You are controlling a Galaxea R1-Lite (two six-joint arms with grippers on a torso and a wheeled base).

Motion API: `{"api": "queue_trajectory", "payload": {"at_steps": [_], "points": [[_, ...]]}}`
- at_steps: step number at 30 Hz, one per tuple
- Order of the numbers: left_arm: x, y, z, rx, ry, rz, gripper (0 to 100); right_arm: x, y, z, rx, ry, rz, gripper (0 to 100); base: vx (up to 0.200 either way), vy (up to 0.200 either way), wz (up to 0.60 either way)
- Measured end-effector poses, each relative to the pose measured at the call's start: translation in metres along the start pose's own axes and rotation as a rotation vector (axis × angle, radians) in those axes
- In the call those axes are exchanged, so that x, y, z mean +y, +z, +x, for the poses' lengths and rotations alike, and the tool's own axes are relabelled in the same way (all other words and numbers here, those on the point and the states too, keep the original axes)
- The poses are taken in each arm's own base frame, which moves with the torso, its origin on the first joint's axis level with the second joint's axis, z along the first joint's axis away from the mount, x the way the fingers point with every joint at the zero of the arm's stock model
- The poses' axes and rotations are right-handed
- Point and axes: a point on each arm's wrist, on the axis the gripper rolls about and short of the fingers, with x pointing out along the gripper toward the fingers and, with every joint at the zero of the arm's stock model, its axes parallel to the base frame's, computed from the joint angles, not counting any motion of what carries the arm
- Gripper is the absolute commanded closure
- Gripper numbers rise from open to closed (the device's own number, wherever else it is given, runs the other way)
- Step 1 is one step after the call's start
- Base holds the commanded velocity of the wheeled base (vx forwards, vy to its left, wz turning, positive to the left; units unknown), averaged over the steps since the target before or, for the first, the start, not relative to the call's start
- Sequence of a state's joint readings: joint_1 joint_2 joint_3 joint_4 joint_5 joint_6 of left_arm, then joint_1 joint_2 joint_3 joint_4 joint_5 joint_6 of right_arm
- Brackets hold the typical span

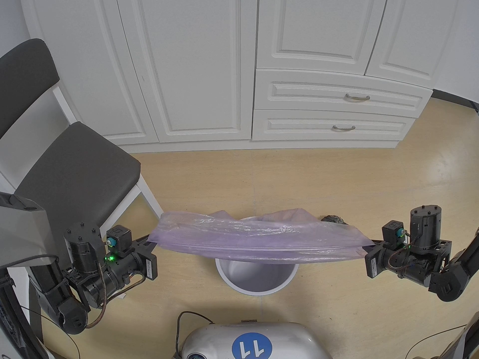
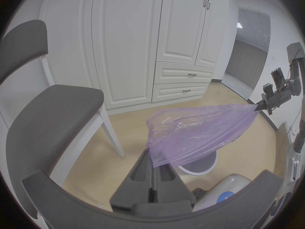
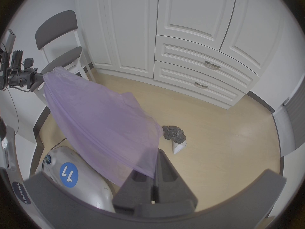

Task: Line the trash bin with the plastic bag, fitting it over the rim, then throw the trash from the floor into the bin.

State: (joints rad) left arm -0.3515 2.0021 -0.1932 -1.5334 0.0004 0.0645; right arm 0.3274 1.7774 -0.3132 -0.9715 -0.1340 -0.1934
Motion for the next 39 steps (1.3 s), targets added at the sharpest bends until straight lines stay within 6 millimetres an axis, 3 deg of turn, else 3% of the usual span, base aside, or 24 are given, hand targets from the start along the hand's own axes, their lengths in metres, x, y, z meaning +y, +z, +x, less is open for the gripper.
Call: {"api": "queue_trajectory", "payload": {"at_steps": [7, 13, 18, 22, 29, 34, 39], "points": [[0.0, 0.008, 0.002, -0.039, -0.002, 0.023, 100, -0.007, 0.016, -0.002, -0.076, 0.001, -0.002, 100, 0.0, 0.0, 0.0], [-0.004, 0.034, 0.024, -0.176, -0.049, 0.128, 100, -0.009, 0.043, 0.005, -0.189, 0.053, -0.075, 100, 0.0, 0.0, 0.0], [-0.03, 0.053, 0.04, -0.28, -0.154, 0.198, 100, 0.0, 0.068, 0.01, -0.305, 0.149, -0.128, 100, 0.0, 0.0, 0.0], [-0.064, 0.055, 0.039, -0.306, -0.262, 0.222, 100, 0.018, 0.076, 0.008, -0.374, 0.252, -0.145, 100, 0.0, 0.0, 0.0], [-0.108, 0.045, 0.018, -0.273, -0.431, 0.199, 100, 0.072, 0.078, -0.013, -0.514, 0.47, -0.087, 100, 0.0, 0.0, 0.0], [-0.114, 0.028, -0.003, -0.188, -0.489, 0.172, 100, 0.096, 0.068, -0.02, -0.506, 0.571, -0.078, 100, 0.0, 0.0, 0.0], [-0.108, 0.019, -0.016, -0.132, -0.491, 0.156, 100, 0.11, 0.059, -0.012, -0.472, 0.609, -0.085, 100, 0.0, 0.0, 0.0]]}}
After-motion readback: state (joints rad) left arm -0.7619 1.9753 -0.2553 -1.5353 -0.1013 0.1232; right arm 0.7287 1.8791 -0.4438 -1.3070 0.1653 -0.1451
